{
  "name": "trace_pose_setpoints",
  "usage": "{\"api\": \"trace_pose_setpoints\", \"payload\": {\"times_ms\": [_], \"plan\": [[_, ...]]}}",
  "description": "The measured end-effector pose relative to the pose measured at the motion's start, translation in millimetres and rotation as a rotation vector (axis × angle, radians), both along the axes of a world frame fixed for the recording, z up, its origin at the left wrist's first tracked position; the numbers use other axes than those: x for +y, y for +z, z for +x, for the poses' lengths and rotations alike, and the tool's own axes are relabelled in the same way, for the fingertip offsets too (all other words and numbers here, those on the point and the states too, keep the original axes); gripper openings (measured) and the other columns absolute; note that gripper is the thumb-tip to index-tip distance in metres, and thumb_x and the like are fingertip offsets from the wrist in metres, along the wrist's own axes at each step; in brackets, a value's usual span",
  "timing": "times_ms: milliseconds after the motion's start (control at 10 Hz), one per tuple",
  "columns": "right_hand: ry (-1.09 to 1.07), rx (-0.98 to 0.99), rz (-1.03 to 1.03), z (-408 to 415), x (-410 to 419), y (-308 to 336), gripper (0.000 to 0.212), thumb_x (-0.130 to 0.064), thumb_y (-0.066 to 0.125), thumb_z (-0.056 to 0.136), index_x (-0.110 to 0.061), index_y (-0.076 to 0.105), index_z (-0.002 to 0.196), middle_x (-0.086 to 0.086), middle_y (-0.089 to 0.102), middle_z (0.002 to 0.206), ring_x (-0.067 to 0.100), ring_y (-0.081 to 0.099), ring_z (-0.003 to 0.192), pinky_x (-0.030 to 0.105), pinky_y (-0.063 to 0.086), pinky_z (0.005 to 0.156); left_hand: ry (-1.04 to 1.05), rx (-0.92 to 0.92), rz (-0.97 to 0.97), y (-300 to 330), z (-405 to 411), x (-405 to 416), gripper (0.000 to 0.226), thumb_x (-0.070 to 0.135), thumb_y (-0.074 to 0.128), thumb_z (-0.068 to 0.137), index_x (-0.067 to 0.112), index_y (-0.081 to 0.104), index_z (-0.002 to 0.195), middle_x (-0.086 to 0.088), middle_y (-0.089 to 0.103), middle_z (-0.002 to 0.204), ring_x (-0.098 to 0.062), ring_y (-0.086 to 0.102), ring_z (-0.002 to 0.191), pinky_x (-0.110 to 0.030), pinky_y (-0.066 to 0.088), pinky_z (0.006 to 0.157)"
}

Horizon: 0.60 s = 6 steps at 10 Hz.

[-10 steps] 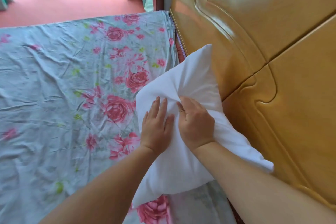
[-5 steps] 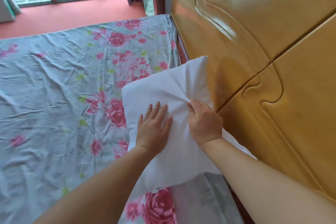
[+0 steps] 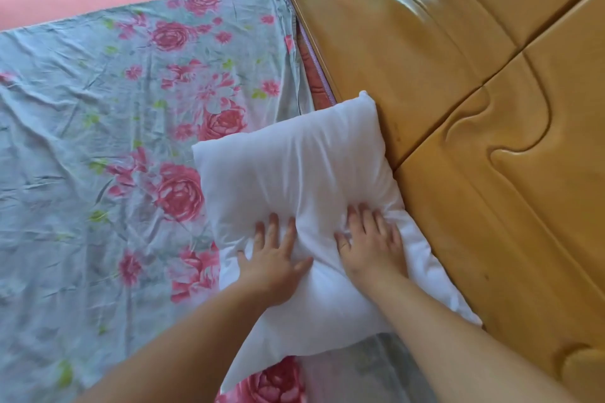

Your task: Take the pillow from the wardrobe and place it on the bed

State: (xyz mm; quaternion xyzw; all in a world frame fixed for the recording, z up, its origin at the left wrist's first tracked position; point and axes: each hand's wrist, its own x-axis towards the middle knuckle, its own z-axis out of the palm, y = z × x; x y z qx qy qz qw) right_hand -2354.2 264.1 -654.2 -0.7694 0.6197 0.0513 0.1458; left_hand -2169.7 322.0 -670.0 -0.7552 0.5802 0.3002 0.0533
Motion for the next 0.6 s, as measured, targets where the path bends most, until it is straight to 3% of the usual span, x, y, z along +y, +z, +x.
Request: {"api": "trace_pose_setpoints", "payload": {"times_ms": [300, 500, 600], "plan": [[-0.03, 0.019, 0.022, -3.7, 14.7, -5.6, 0.064, -0.053, 0.021, 0.098, -0.023, 0.012, 0.153, 0.003, 0.016, 0.161, 0.026, 0.011, 0.147, 0.045, 0.008, 0.118, 0.073, 0.146, 0.115, -4.5, 2.5, 4.3, 0.089, 0.079, 0.031, 0.073, 0.051, -0.015, 0.144, 0.009, -0.022, 0.16, -0.022, -0.014, 0.147, -0.064, 0.004, 0.111], [-0.03, -0.056, 0.023, 0.5, 11.9, 28.9, 0.063, -0.053, 0.021, 0.098, -0.023, 0.013, 0.153, 0.002, 0.014, 0.162, 0.024, 0.01, 0.147, 0.044, 0.008, 0.119, 0.133, 0.247, -0.135, 36.4, 13.6, 21.0, 0.072, 0.063, 0.04, 0.088, 0.042, 0.009, 0.15, 0.003, -0.004, 0.164, -0.022, -0.002, 0.149, -0.052, 0.014, 0.115], [-0.012, -0.116, 0.066, 5.3, 13.9, 51.7, 0.065, -0.055, 0.021, 0.098, -0.022, 0.01, 0.153, 0.002, 0.012, 0.162, 0.023, 0.008, 0.148, 0.043, 0.009, 0.119, 0.232, 0.359, -0.257, 61.0, 8.0, 32.9, 0.068, 0.059, 0.044, 0.09, 0.044, 0.013, 0.149, 0.008, -0.005, 0.163, -0.02, 0.013, 0.148, -0.047, 0.025, 0.112]]}}
